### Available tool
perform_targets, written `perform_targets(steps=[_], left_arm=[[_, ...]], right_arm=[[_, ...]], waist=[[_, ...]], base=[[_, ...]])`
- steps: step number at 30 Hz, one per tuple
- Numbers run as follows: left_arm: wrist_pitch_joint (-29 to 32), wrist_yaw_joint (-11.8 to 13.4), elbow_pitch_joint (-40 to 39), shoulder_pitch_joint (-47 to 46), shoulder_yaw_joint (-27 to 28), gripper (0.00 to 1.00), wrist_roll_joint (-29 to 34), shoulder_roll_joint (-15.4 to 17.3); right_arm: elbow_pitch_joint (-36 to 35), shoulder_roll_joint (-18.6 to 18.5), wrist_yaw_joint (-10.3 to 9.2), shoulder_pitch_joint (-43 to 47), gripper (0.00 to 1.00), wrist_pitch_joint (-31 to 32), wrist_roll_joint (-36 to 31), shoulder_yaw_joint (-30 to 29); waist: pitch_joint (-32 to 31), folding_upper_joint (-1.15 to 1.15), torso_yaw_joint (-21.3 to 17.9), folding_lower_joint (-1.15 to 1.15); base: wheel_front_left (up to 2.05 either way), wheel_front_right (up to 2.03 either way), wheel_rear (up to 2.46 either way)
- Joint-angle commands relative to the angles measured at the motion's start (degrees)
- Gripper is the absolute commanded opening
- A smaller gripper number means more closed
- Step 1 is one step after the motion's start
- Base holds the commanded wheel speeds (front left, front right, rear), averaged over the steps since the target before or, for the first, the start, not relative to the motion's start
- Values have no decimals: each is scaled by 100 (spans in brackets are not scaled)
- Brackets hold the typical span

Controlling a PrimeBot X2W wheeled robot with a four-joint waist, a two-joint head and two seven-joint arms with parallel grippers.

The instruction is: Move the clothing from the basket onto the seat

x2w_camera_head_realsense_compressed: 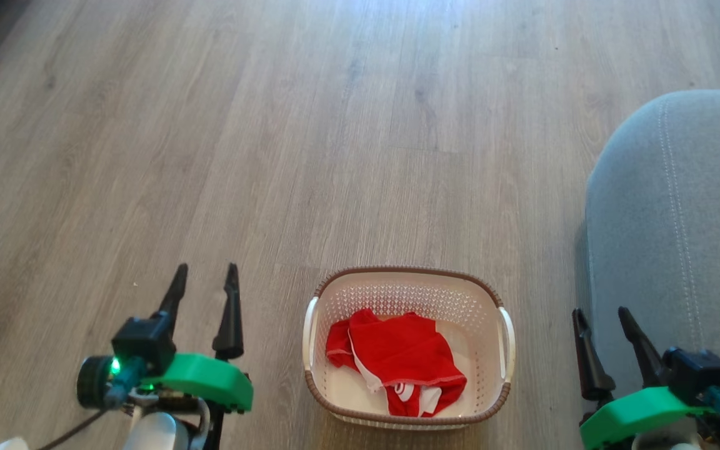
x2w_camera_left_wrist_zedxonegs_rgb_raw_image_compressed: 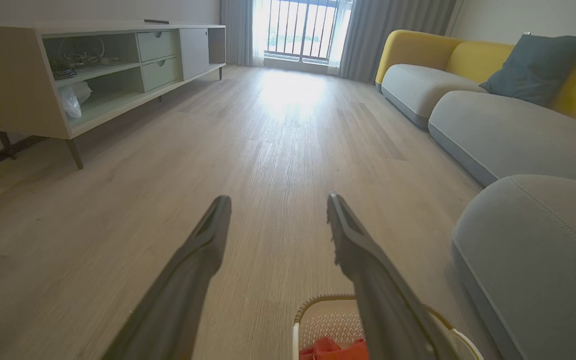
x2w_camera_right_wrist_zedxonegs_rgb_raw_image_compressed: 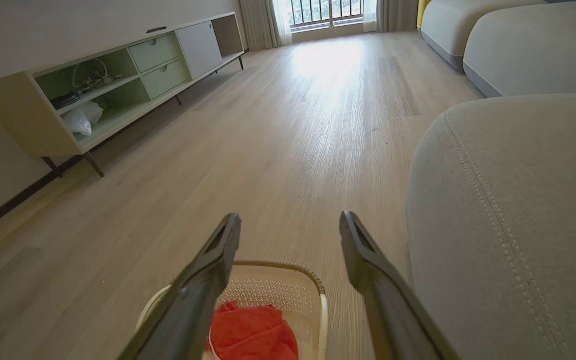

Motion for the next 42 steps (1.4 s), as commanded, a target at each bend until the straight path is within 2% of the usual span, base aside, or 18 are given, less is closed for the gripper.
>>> perform_targets(steps=[1, 13, 34, 42], left_arm=[[-29, -14, -146, -96, 126, 100, 61, -14], [-29, -90, 43, -57, -23, 100, 226, -15], [-29, -121, 120, -103, -148, 100, 229, -15], [-29, -218, 194, -250, -206, 100, 251, -15]], right_arm=[[-133, -12, -1, -93, 100, -53, -18, 68], [-165, 72, -1, -175, 100, -53, -41, -107], [-203, 11, -1, -235, 100, -53, -73, -63], [-297, 0, -1, -383, 100, -54, -128, -74]], waist=[[20, 0, -32, 0], [69, 0, -156, 0], [127, 0, -245, 0], [513, 0, -350, 0]], base=[[0, 0, 0], [0, 0, 0], [0, 0, 0], [0, 0, 0]])
